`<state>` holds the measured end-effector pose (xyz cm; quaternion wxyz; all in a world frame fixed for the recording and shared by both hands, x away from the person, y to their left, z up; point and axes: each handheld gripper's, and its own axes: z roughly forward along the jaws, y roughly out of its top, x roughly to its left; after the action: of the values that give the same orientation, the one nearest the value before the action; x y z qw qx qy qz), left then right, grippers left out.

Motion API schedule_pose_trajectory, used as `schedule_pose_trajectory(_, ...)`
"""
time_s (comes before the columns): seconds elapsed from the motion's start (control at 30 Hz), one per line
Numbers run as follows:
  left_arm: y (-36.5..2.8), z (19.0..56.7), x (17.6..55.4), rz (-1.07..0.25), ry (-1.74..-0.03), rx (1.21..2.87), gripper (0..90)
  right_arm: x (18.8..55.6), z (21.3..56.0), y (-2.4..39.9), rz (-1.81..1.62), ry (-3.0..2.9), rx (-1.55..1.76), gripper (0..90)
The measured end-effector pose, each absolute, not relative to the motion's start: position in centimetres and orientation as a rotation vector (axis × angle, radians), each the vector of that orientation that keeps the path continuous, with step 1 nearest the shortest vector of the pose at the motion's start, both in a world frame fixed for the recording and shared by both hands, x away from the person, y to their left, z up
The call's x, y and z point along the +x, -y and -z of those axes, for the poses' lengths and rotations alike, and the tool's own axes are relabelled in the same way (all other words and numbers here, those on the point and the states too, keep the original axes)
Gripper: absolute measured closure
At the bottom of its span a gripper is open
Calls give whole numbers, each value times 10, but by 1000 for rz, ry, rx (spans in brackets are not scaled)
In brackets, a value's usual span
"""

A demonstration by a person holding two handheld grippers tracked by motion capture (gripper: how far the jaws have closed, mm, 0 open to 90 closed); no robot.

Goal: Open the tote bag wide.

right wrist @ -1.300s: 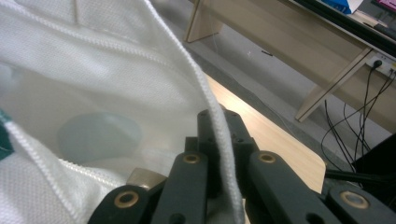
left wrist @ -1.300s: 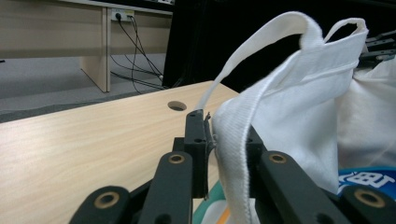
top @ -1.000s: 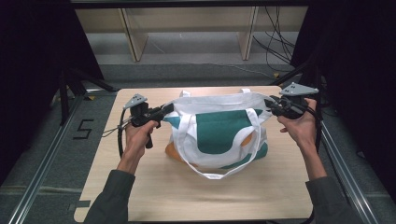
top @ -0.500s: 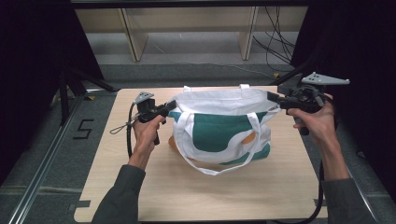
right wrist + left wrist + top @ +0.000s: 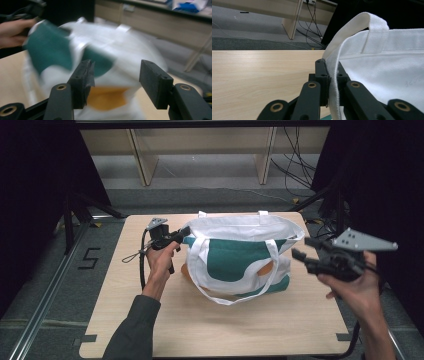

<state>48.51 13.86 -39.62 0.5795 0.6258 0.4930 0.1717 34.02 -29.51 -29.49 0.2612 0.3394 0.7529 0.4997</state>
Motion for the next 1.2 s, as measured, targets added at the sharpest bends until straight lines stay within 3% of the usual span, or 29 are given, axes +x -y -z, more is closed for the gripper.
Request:
schedule_pose_trajectory(0.23, -139, 397, 485, -392, -1151, 1460, 855, 313, 349, 262, -1389, -2279, 937, 403)
schedule_pose_trajectory(0.43, -140, 396, 483, -388, -1139, 1459, 853, 330, 374, 226, -1379, -2308, 938, 402)
schedule_pose_trajectory(0.6, -142, 397, 482, -389, -1130, 1464, 848, 344, 383, 202, -1339, -2299, 945, 497)
schedule_pose_trajectory(0.67, -145, 399, 482, -356, -1126, 1451, 836, 344, 380, 201, -1306, -2315, 906, 642)
schedule_pose_trajectory(0.77, -148, 401, 482, -329, -1141, 1439, 751, 350, 378, 205, -1284, -2308, 832, 747)
schedule_pose_trajectory(0.9, -157, 400, 482, -269, -1158, 1371, 554, 362, 378, 214, -1272, -2257, 797, 838)
schedule_pose_trajectory(1.03, -169, 385, 481, -249, -1189, 1384, 388, 370, 378, 216, -1289, -2254, 791, 858)
schedule_pose_trajectory(1.2, -184, 350, 465, -201, -1090, 1470, 220, 372, 378, 210, -1300, -2253, 796, 866)
